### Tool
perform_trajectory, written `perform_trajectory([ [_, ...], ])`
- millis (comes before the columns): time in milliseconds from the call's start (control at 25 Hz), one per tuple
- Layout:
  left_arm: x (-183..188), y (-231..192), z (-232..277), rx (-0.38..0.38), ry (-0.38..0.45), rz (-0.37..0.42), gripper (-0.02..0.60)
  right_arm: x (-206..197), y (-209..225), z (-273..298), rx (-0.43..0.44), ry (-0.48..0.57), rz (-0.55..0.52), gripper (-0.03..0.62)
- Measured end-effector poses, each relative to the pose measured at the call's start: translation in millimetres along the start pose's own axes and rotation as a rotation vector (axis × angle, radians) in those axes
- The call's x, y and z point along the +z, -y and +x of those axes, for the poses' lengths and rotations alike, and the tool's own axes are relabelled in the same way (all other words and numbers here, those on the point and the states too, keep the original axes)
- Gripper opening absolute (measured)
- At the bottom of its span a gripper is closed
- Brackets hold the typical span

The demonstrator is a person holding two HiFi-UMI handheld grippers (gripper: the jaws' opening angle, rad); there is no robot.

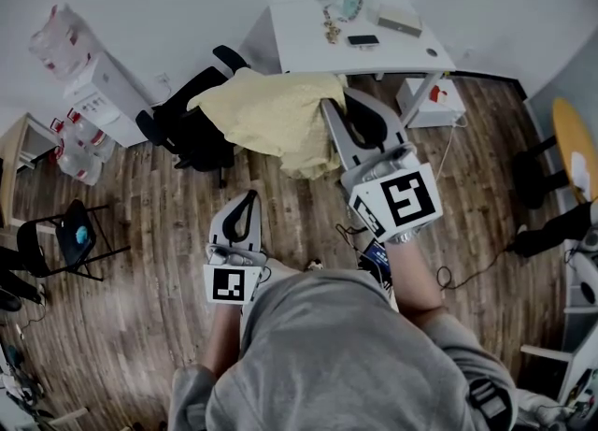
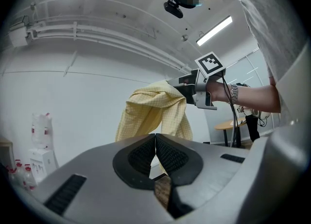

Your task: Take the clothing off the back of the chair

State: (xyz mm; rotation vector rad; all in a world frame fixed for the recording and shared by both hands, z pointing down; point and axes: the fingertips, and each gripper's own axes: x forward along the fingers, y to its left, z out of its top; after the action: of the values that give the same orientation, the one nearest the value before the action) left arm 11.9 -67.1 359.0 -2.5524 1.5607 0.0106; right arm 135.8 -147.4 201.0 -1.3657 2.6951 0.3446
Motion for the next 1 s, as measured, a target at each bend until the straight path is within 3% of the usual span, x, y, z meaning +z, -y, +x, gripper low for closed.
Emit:
perform_trajectory([
  [1000,5,61,18,-0.152,0.012,-0.008,0.032,-5,33,-61,-0.112,-0.036,0.010,0.063],
])
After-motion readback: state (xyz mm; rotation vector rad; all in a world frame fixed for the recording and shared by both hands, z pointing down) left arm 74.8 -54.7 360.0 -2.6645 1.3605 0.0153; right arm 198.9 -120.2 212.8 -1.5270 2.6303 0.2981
